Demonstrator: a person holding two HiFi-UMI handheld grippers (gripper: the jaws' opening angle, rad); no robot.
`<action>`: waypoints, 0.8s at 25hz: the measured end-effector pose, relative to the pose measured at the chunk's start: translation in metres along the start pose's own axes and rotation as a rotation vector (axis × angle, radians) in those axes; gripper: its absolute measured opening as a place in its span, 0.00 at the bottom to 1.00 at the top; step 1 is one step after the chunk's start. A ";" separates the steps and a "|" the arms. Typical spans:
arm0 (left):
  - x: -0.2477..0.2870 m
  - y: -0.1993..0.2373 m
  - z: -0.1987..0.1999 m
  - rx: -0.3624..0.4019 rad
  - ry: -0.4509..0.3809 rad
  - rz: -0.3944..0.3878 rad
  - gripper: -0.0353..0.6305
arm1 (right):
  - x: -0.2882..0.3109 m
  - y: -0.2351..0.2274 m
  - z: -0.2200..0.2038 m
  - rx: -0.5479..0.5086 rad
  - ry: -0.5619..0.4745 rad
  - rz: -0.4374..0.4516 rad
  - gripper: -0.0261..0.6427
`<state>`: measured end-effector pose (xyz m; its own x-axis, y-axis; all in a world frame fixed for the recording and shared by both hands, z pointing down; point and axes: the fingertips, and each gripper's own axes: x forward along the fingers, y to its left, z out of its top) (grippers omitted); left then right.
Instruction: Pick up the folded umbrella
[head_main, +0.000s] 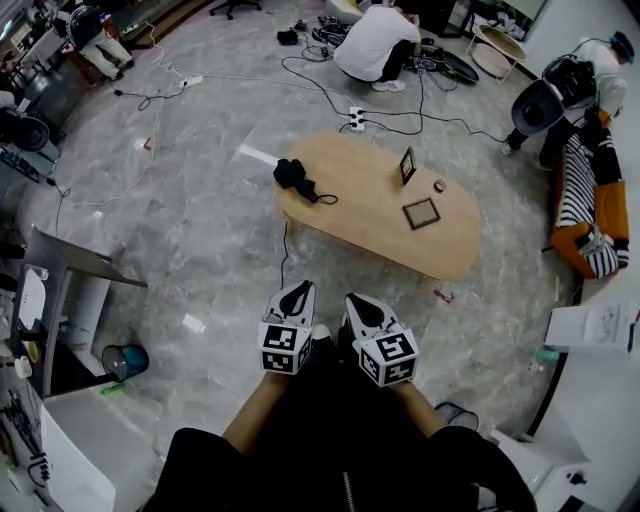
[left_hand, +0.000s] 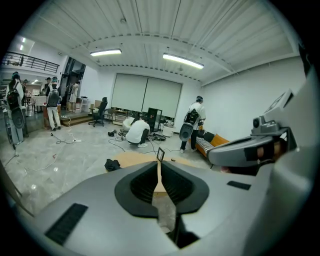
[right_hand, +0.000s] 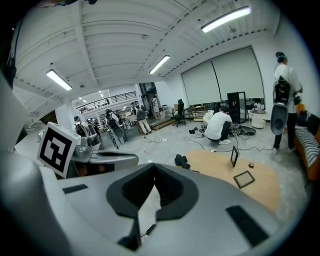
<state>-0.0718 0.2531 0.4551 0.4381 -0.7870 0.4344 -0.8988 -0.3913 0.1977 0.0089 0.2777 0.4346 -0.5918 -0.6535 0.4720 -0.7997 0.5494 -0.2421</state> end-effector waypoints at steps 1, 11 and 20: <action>0.000 -0.001 -0.001 -0.003 0.004 -0.003 0.10 | 0.000 0.000 0.000 0.001 0.000 -0.003 0.06; 0.018 0.004 -0.003 -0.009 0.043 -0.013 0.10 | 0.015 -0.010 0.004 0.021 0.015 0.003 0.06; 0.045 0.023 0.007 -0.026 0.063 0.009 0.10 | 0.043 -0.027 0.020 0.024 0.029 0.033 0.06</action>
<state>-0.0728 0.2055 0.4730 0.4286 -0.7584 0.4910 -0.9033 -0.3707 0.2159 0.0028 0.2238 0.4445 -0.6148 -0.6196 0.4879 -0.7823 0.5574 -0.2779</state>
